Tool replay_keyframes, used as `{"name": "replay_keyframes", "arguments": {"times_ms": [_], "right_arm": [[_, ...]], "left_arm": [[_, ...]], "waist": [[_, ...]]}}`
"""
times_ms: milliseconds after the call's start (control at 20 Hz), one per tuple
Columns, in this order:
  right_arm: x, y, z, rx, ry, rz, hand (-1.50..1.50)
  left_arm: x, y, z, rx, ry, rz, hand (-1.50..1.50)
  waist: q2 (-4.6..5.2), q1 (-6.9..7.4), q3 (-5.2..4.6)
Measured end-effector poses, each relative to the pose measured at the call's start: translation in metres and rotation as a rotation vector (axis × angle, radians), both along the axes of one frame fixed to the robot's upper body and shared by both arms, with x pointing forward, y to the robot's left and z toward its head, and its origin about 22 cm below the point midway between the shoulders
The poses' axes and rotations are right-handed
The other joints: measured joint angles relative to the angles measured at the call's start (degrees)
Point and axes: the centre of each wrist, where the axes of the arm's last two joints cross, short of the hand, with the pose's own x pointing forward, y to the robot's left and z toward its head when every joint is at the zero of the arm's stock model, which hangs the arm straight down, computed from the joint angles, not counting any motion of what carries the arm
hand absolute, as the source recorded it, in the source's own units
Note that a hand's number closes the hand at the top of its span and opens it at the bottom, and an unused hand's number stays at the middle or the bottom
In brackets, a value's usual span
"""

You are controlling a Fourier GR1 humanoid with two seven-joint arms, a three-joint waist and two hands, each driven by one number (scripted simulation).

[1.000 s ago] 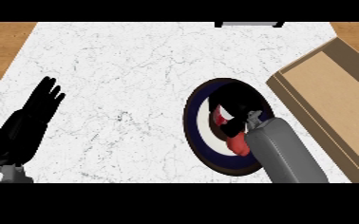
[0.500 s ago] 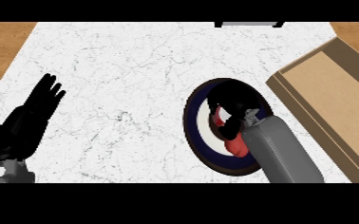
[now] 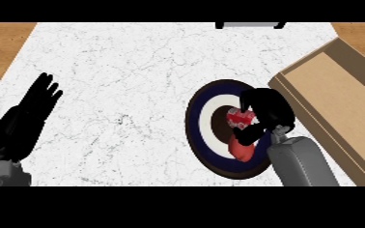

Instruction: Pick the can from the plate and place it in the cardboard box

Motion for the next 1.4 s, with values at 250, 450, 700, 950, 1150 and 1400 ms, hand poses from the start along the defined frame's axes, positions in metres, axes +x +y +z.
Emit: {"name": "replay_keyframes", "arguments": {"times_ms": [250, 450, 700, 950, 1150, 1400], "right_arm": [[-0.030, -0.005, 0.022, -0.005, -0.110, -0.049, 1.50], [-0.049, -0.002, 0.067, 0.010, -0.236, -0.048, 1.50], [-0.071, 0.002, 0.131, 0.041, -0.430, -0.109, 1.50], [-0.081, -0.003, 0.172, 0.047, -0.559, -0.249, 1.50], [-0.079, -0.022, 0.195, 0.042, -0.624, -0.339, 1.50], [-0.066, -0.058, 0.209, 0.027, -0.646, -0.417, 1.50]], "left_arm": [[-0.005, -0.003, -0.001, 0.004, 0.001, -0.002, 0.00], [-0.004, -0.003, 0.002, 0.004, 0.000, 0.003, 0.00], [-0.004, -0.006, -0.003, -0.002, 0.001, 0.001, 0.00], [-0.006, -0.012, -0.005, -0.004, 0.004, 0.000, 0.00], [0.003, -0.007, -0.008, -0.002, -0.004, 0.001, 0.00], [0.003, -0.012, -0.004, -0.005, -0.005, -0.008, 0.00]], "waist": [[0.27, 0.02, 0.11], [0.27, -0.13, 0.13], [0.23, -0.14, 0.10], [0.34, 0.23, 0.10], [0.46, 0.19, 0.12], [0.52, 0.42, 0.15]]}}
